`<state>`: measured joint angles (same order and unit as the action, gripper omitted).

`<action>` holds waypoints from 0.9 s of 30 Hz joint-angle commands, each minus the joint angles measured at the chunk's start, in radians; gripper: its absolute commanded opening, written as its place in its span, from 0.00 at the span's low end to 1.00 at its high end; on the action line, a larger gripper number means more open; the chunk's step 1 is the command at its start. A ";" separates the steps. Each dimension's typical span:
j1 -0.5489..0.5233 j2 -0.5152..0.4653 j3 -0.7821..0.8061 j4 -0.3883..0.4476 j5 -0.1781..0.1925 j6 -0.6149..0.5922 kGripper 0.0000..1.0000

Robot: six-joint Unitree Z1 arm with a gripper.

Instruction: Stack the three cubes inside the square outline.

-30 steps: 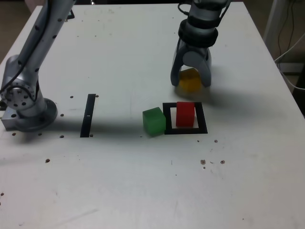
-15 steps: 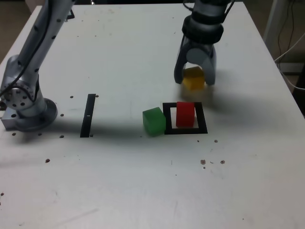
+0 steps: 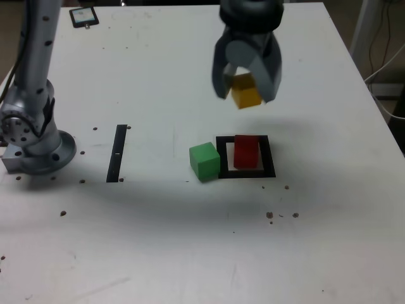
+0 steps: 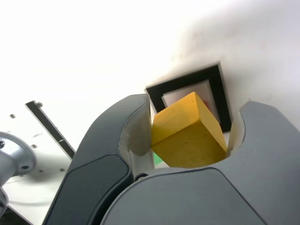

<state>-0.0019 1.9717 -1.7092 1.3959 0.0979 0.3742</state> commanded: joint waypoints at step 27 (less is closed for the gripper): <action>-0.096 0.009 0.079 -0.063 -0.031 0.017 0.26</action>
<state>-0.0956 1.9714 -1.6340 1.3395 0.0692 0.3882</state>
